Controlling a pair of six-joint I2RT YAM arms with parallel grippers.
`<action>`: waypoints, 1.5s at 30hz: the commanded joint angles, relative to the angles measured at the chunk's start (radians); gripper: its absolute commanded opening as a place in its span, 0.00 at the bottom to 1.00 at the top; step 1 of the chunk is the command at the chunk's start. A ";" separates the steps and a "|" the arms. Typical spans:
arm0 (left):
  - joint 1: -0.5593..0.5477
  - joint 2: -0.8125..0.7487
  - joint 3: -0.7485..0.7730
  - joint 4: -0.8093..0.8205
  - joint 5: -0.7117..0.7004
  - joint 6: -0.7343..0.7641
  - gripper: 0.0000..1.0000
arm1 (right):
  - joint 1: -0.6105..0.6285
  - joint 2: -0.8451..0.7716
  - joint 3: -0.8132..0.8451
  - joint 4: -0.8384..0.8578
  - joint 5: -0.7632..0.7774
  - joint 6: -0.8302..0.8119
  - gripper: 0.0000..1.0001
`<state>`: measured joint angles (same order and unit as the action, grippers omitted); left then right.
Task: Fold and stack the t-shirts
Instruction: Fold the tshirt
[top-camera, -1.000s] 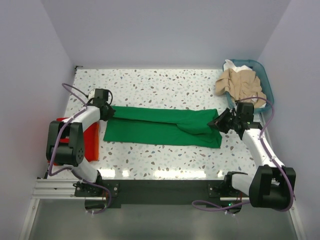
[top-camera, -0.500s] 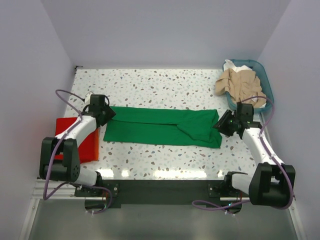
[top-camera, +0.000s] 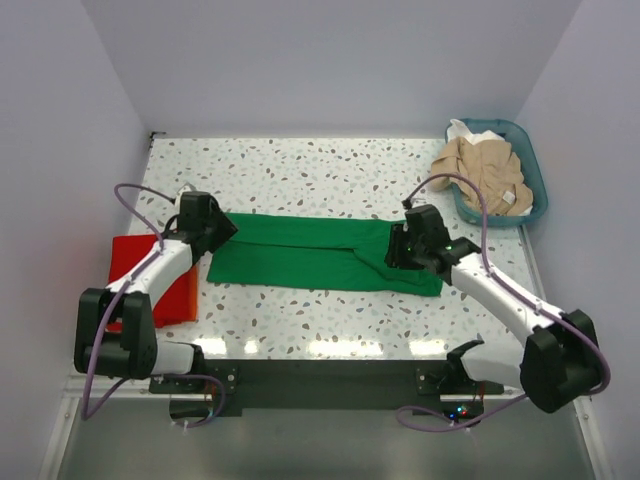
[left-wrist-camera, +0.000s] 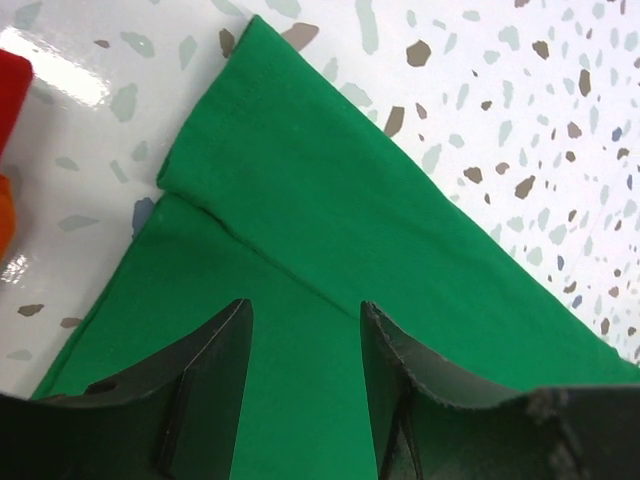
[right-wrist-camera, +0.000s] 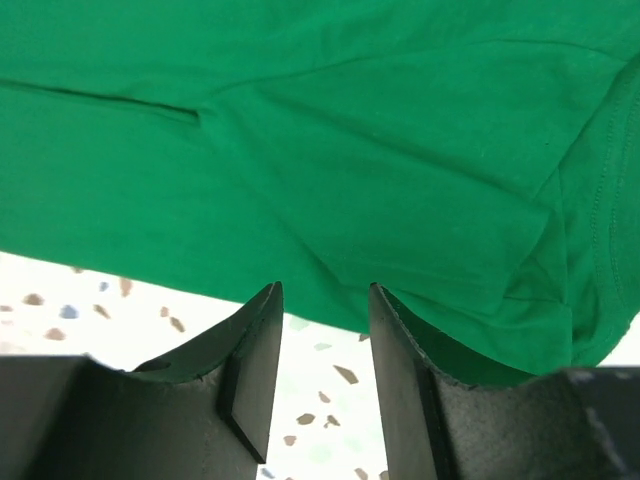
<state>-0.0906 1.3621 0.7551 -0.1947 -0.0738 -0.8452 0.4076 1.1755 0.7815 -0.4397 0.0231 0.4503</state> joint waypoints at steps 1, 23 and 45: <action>-0.014 -0.043 0.000 0.049 0.038 0.015 0.52 | 0.075 0.076 0.054 0.036 0.155 -0.058 0.44; -0.205 0.103 -0.014 0.109 -0.052 0.026 0.36 | 0.132 0.116 0.062 0.032 0.310 0.186 0.52; -0.425 0.238 -0.051 -0.023 -0.276 -0.011 0.18 | -0.084 0.677 0.341 0.111 0.135 0.121 0.45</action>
<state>-0.4870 1.5791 0.7437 -0.1253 -0.3470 -0.8291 0.3382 1.7515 1.0351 -0.3363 0.1650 0.6209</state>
